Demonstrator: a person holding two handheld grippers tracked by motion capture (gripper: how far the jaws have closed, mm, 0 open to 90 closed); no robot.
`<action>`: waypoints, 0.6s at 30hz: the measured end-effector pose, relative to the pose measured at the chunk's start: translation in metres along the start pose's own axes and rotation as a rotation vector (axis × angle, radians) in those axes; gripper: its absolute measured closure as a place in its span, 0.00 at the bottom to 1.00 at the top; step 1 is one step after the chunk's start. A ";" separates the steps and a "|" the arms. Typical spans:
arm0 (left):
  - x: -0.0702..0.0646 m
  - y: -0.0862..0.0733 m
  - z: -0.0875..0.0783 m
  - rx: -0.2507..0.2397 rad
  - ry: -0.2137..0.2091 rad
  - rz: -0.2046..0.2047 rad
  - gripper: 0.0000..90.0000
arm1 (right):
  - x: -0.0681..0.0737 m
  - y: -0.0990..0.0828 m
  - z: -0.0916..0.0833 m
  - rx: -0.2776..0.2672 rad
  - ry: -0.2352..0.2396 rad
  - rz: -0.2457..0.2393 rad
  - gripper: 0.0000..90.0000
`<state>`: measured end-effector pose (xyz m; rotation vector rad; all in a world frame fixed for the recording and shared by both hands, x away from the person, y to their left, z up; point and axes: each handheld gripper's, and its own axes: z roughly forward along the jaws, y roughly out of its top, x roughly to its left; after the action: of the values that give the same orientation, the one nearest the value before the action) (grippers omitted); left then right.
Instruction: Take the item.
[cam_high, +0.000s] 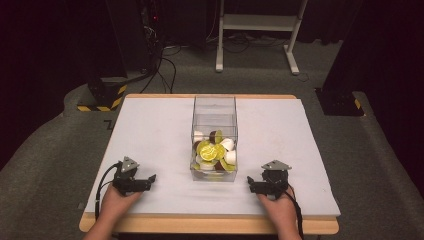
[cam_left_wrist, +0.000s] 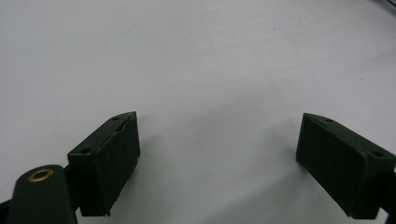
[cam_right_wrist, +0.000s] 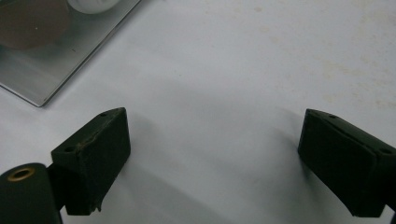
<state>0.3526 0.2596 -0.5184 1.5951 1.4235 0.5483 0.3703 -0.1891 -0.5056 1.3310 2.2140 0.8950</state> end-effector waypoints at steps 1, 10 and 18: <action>0.000 0.000 0.000 -0.001 0.000 0.001 0.15 | 0.000 0.000 -0.001 -0.002 -0.004 -0.001 0.11; 0.000 0.000 0.000 -0.007 -0.006 -0.008 0.16 | 0.001 0.003 -0.008 -0.030 0.006 -0.015 0.11; 0.000 0.000 0.000 -0.007 -0.007 -0.008 0.16 | 0.009 0.011 -0.020 -0.094 0.028 -0.049 0.10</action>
<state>0.3527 0.2595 -0.5186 1.5841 1.4207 0.5418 0.3605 -0.1839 -0.4839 1.2240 2.1873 0.9926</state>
